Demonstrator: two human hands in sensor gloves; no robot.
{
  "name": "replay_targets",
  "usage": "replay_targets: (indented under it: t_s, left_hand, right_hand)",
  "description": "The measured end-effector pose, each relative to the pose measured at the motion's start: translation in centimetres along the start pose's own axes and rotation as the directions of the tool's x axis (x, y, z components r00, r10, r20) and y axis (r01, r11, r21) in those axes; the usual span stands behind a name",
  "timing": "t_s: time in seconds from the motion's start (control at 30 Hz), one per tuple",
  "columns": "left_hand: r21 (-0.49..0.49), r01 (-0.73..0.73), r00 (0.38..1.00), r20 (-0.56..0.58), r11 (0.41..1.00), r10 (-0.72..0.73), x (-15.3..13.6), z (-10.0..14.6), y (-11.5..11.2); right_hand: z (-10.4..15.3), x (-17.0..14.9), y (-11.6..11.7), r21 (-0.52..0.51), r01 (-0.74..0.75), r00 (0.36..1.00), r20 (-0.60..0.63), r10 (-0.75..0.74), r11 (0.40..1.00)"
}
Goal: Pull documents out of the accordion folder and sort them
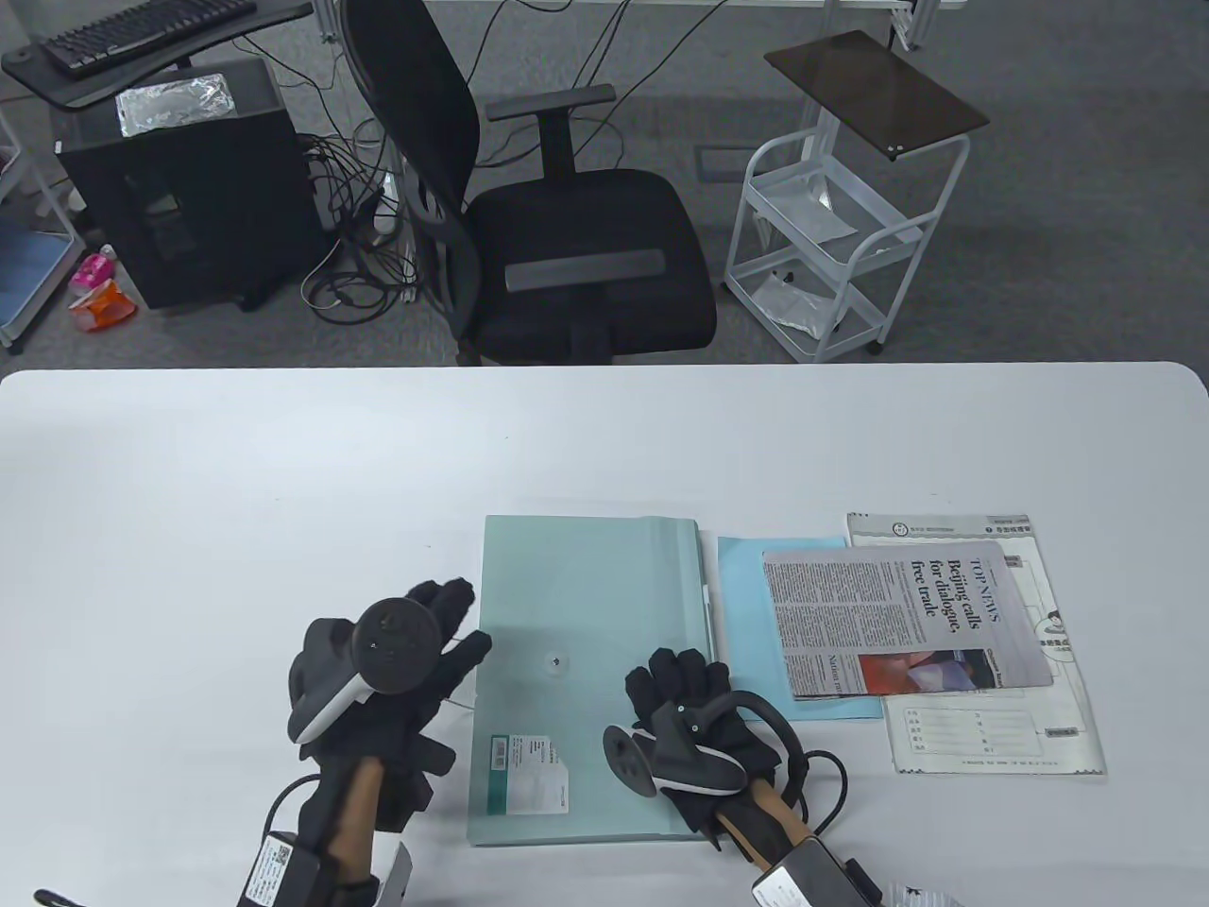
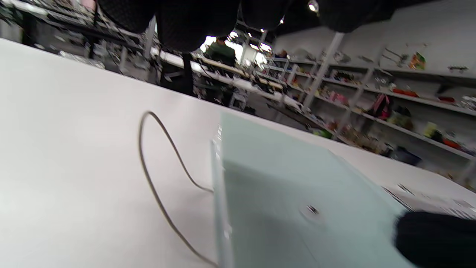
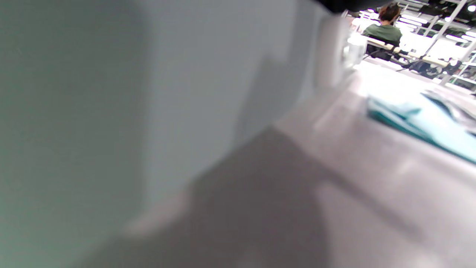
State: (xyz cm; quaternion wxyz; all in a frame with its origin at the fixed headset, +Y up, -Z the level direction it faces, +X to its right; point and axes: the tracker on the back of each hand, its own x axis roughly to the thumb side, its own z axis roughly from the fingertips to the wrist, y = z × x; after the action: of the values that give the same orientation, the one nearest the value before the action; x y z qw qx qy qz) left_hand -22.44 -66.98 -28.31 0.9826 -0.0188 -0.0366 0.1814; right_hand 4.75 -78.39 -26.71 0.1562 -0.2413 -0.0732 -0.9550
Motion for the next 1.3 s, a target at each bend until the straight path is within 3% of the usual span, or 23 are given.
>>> replay_targets:
  t_s: [0.03,0.1,0.27,0.37,0.5,0.7,0.9,1.03,1.3]
  left_hand:
    - [0.041,0.018,0.998,-0.060,0.999,-0.016,-0.9,0.0,-0.1]
    - [0.022,0.032,0.986,-0.164,0.999,-0.028,-2.5,-0.2,-0.5]
    - [-0.141,-0.075,0.937,-0.347,0.987,0.021,-6.0,-1.0,-2.9]
    - [-0.233,-0.125,0.924,-0.381,0.964,0.028,-7.0,-1.4,-4.1]
    - [-0.277,-0.189,0.951,-0.292,0.942,0.105,-6.5,-1.9,-4.7]
    - [-0.171,-0.226,0.973,-0.087,0.959,0.214,-3.2,-1.9,-4.5]
    - [-0.278,-0.304,0.945,0.032,0.911,0.325,0.0,-2.6,-6.8]
    - [-0.325,-0.321,0.938,0.023,0.889,0.347,1.3,-3.3,-9.0]
    - [-0.256,-0.074,0.994,0.057,0.964,0.091,3.8,-3.4,-10.8]
  right_hand:
    - [0.0,0.0,0.0,0.000,0.000,1.000,0.000,0.000,1.000]
    - [0.0,0.0,0.0,0.000,0.000,1.000,0.000,0.000,1.000]
    - [0.0,0.0,0.0,0.000,0.000,1.000,0.000,0.000,1.000]
    - [0.0,0.0,0.0,0.000,0.000,1.000,0.000,0.000,1.000]
    - [0.0,0.0,0.0,0.000,0.000,1.000,0.000,0.000,1.000]
    - [0.0,0.0,0.0,-0.001,-0.005,1.000,0.002,0.005,1.000]
    - [0.0,0.1,0.0,-0.001,-0.017,1.000,0.004,0.017,1.000]
    - [-0.1,0.3,0.1,-0.002,-0.028,1.000,0.005,0.028,1.000]
    - [-0.2,0.6,0.0,-0.002,-0.069,0.998,0.010,0.069,0.998]
